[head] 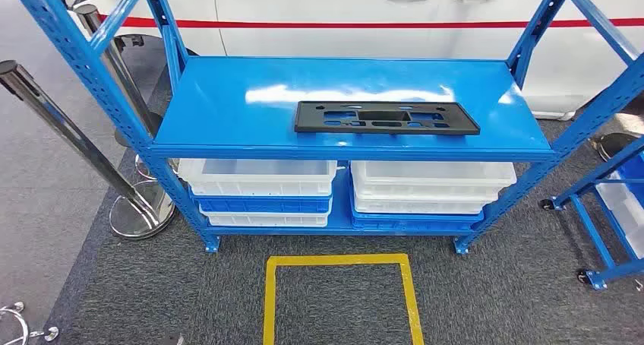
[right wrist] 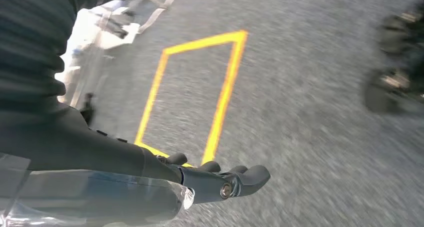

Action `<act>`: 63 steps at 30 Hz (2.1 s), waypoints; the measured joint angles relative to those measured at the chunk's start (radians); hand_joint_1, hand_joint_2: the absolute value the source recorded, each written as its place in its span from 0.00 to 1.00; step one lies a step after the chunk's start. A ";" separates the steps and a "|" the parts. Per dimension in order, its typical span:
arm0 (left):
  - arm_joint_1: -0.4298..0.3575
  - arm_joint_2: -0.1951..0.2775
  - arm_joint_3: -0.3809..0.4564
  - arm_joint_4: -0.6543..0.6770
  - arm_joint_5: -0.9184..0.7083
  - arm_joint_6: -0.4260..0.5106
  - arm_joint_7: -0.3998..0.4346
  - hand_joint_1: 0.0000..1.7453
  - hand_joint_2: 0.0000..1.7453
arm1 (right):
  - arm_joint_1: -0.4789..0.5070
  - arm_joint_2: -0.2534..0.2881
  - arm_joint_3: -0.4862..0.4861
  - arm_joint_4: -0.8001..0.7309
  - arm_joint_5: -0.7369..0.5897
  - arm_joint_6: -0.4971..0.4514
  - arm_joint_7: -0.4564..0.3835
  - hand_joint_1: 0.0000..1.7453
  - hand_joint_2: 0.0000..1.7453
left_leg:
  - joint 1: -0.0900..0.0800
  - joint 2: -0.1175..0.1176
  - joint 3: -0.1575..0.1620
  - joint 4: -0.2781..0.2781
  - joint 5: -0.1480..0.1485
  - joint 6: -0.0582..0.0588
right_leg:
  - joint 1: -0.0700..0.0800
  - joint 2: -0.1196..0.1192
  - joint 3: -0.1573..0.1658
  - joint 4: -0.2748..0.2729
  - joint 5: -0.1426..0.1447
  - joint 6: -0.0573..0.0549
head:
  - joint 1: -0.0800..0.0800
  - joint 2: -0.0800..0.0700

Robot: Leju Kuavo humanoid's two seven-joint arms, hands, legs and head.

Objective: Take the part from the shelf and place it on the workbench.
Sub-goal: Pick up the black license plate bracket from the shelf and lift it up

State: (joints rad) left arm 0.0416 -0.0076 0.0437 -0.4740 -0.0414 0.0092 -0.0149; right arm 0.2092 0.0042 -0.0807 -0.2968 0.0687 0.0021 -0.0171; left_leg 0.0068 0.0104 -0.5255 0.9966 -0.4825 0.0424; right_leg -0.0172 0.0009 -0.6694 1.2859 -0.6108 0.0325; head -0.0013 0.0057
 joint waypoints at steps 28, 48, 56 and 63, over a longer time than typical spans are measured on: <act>-0.048 -0.083 0.290 0.156 -0.372 0.026 -0.134 0.00 0.00 | -0.314 0.068 -0.593 0.049 0.497 -0.039 -0.226 0.00 1.00 | 0.003 -0.010 -0.023 0.008 0.013 0.002 | -0.002 -0.005 0.048 -0.094 0.015 0.001 | 0.000 0.000; -0.082 -0.132 0.463 0.235 -0.456 0.019 -0.261 0.00 0.00 | -0.686 0.191 -0.480 -0.083 0.577 0.024 -0.544 0.00 1.00 | 0.007 -0.016 -0.128 0.218 -0.042 -0.050 | 0.002 -0.007 0.106 -0.265 0.140 -0.047 | 0.000 0.000; -0.092 -0.137 0.483 0.241 -0.475 0.020 -0.263 0.00 0.00 | -0.700 0.218 -0.255 -0.170 0.633 -0.162 -0.546 0.00 1.00 | 0.004 -0.015 -0.049 0.015 0.030 -0.013 | 0.004 -0.004 0.083 -0.233 0.118 -0.013 | 0.000 0.000; -0.106 -0.141 0.485 0.245 -0.498 0.009 -0.249 0.00 0.00 | -0.697 0.218 -0.088 -0.255 0.735 -0.319 -0.506 0.00 1.00 | 0.002 -0.016 -0.046 0.016 0.028 0.000 | 0.003 -0.003 -0.015 -0.048 0.078 -0.006 | 0.000 0.000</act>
State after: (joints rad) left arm -0.0640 -0.1490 0.5287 -0.2291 -0.5392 0.0185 -0.2643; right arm -0.4883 0.2222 -0.1684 -0.5516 0.8036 -0.3165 -0.5234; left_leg 0.0093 -0.0057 -0.5712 1.0124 -0.4543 0.0424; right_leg -0.0142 -0.0017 -0.6846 1.2380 -0.5324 0.0262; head -0.0011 0.0057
